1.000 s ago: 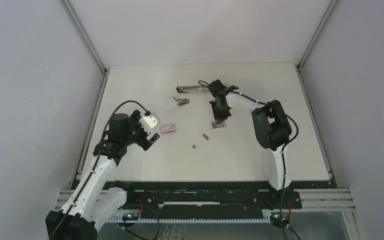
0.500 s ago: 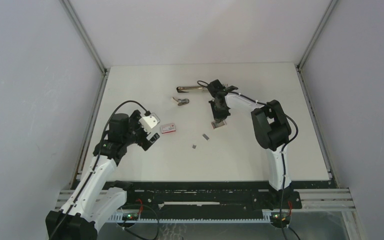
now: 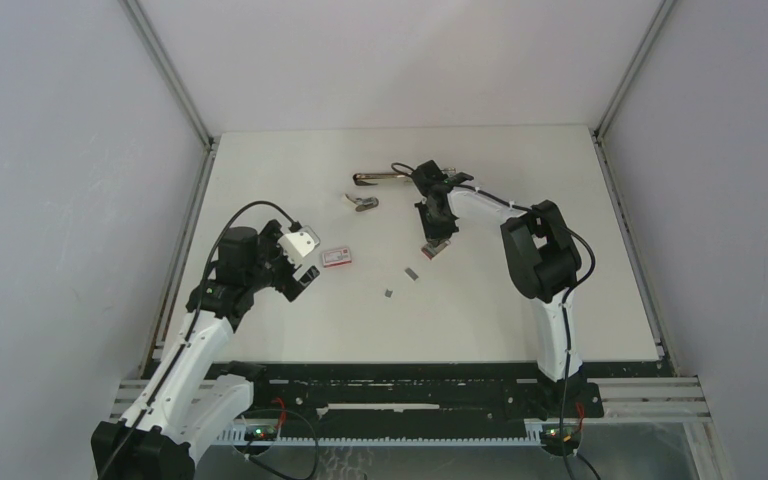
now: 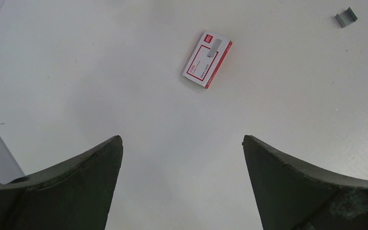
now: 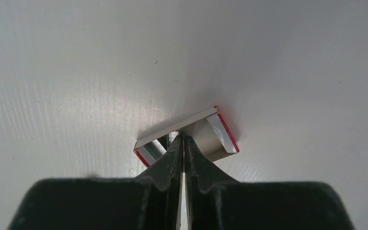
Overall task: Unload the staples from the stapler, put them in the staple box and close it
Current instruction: Place the staple in the staple box.
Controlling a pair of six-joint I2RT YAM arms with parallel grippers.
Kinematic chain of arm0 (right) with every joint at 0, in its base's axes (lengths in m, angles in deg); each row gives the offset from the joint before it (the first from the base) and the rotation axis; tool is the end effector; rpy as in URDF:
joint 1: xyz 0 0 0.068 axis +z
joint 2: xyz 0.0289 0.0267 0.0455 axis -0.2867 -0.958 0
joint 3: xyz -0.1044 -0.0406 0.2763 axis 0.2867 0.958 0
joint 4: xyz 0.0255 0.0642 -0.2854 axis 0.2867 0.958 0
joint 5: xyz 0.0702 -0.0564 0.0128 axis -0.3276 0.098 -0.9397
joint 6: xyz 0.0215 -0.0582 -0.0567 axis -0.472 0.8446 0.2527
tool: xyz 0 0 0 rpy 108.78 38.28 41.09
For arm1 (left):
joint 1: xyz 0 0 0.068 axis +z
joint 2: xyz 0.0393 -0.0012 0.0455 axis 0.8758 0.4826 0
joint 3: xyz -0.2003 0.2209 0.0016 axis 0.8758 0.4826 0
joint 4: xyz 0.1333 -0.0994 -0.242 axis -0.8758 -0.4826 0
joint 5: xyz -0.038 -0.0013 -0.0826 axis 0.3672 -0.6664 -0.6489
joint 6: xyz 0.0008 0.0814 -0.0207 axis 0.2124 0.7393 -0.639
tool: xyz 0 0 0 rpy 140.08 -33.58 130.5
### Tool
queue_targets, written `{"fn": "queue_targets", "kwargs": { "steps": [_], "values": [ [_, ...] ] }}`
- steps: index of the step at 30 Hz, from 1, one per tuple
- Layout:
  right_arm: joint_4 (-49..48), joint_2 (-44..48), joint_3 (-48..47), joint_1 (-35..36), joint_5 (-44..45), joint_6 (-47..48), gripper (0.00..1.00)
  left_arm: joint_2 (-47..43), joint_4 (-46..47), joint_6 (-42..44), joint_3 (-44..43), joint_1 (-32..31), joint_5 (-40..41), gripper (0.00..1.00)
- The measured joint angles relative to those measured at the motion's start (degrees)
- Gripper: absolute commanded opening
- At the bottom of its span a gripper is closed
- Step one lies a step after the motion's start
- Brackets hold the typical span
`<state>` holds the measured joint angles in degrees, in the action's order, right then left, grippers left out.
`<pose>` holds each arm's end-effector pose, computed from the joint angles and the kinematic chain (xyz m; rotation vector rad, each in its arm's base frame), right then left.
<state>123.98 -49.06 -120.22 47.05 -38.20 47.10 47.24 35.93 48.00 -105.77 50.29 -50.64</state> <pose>0.4224 0.2415 0.1340 -0.3186 2.8191 0.0772 0.2179 -0.0647 0.2457 1.0237 1.9089 -0.0852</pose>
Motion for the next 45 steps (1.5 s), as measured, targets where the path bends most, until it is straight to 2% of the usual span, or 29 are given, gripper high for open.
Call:
{"fn": "queue_targets", "kwargs": {
  "steps": [13,23,45],
  "values": [
    [0.02,0.0,-0.35,0.13,0.2,0.24,0.09,-0.24,0.0,0.0,0.0,0.0,0.0,1.0],
    [-0.04,0.0,-0.98,0.15,0.92,1.07,0.07,-0.35,0.0,0.0,0.0,0.0,0.0,0.99],
    [0.7,0.39,-0.98,0.11,1.01,3.45,0.12,-0.35,0.02,0.0,0.0,0.0,0.0,1.0]
  ]
}}
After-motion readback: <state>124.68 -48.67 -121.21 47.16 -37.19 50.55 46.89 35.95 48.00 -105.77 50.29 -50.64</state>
